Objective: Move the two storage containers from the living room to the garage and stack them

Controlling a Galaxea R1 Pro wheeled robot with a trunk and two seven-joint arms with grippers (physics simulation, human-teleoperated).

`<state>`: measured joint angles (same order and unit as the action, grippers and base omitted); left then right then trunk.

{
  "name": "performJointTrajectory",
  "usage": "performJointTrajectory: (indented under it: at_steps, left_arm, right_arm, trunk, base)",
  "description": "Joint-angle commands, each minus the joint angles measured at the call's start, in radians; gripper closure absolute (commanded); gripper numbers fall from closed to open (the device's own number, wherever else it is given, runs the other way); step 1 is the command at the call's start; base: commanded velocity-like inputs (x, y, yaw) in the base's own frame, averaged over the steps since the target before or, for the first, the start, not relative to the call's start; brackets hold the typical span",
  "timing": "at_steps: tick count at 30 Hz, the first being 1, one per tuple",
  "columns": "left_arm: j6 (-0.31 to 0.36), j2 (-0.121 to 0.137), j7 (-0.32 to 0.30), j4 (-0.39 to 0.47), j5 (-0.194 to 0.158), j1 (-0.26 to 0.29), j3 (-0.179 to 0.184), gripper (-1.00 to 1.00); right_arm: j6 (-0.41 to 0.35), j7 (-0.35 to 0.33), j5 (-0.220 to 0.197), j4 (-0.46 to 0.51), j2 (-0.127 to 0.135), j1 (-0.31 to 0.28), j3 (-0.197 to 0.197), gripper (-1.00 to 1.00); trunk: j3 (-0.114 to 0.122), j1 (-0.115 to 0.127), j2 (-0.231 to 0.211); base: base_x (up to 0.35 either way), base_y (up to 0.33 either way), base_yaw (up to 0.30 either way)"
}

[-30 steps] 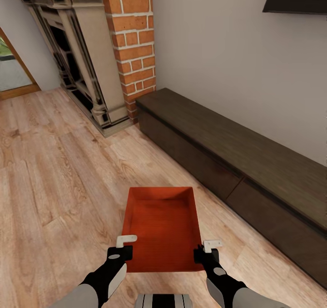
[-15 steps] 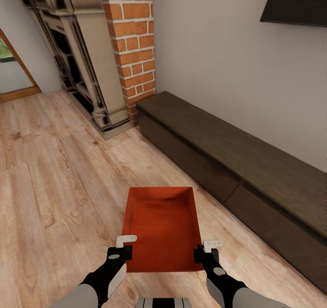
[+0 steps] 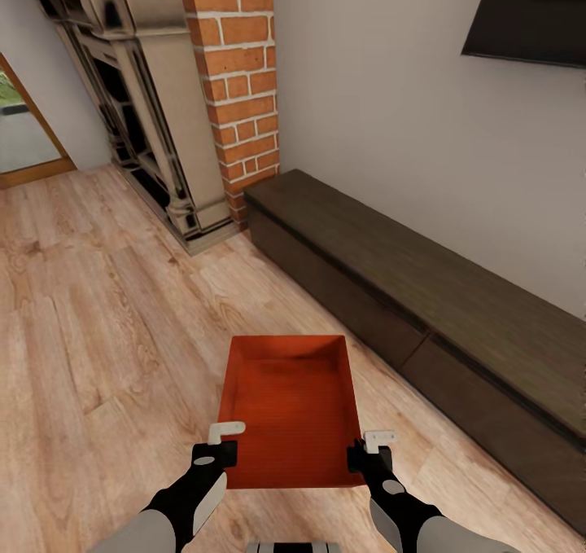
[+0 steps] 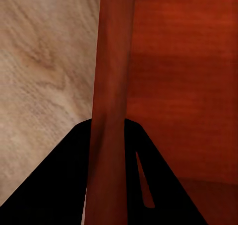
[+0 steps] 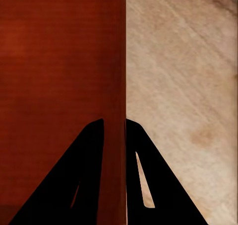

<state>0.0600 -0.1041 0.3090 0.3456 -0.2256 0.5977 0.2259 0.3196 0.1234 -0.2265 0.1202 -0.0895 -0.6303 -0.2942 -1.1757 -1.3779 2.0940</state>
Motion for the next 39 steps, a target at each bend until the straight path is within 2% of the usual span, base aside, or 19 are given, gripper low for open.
performJointTrajectory:
  at_steps: [1,5,8,11,39]
  left_arm:
    - [0.006,0.001,0.010,0.004,0.005,0.001,0.002,1.00]
    - [0.006,0.001,0.010,0.005,0.005,0.001,-0.015,1.00]
    - [0.006,0.002,0.010,0.007,0.006,0.001,-0.045,1.00]
    - [0.006,0.002,0.010,0.007,0.006,0.001,-0.051,1.00]
    - [0.006,0.001,0.010,0.006,0.006,0.001,-0.051,1.00]
  right_arm:
    - [0.006,0.002,-0.022,-0.004,0.001,0.000,-0.016,1.00]
    - [0.005,0.002,-0.022,-0.004,0.001,0.000,-0.016,1.00]
    - [0.005,0.002,-0.022,-0.004,-0.001,0.000,-0.016,1.00]
    - [0.006,0.002,-0.022,-0.004,-0.001,0.000,-0.016,1.00]
    - [0.006,0.003,-0.021,-0.004,-0.005,0.000,-0.016,1.00]
  trunk:
    - [0.003,0.004,-0.007]
    - [0.015,0.019,-0.035]
    - [0.025,0.031,-0.056]
    - [0.034,0.042,-0.077]
    - [0.122,0.150,-0.273]
  base:
    - [0.000,0.000,0.000]
    - [0.000,0.000,0.000]
    - [0.000,0.000,0.000]
    - [0.000,0.000,0.000]
    - [0.000,0.000,0.000]
